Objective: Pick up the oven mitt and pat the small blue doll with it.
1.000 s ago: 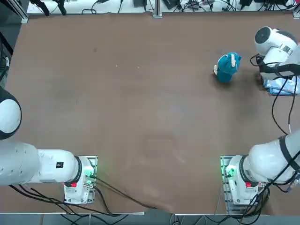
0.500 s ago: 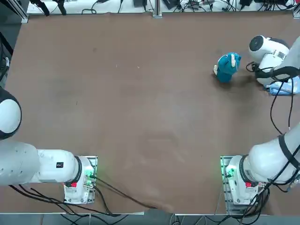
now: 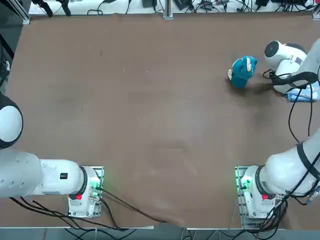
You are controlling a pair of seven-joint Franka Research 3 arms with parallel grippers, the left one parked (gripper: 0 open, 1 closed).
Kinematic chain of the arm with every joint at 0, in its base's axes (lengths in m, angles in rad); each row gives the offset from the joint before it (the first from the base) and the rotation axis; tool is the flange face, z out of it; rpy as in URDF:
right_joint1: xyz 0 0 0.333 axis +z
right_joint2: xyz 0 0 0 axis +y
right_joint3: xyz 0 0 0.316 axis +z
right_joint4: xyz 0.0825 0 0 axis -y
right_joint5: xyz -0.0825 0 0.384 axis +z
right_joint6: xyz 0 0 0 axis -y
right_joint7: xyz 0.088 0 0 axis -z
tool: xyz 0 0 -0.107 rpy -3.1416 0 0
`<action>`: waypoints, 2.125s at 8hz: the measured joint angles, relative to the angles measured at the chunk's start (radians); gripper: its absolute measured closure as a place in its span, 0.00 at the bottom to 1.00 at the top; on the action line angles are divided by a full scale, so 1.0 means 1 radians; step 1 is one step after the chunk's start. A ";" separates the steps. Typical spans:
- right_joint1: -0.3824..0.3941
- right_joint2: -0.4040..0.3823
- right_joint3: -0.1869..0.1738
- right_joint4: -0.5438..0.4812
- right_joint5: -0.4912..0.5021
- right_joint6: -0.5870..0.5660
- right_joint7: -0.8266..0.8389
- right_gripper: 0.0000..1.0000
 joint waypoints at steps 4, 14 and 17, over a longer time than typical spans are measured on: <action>-0.001 0.014 -0.001 0.003 -0.013 -0.030 0.002 0.45; -0.002 -0.002 -0.002 0.050 -0.020 -0.035 -0.021 0.96; -0.034 -0.075 -0.004 0.076 -0.012 -0.038 -0.159 0.96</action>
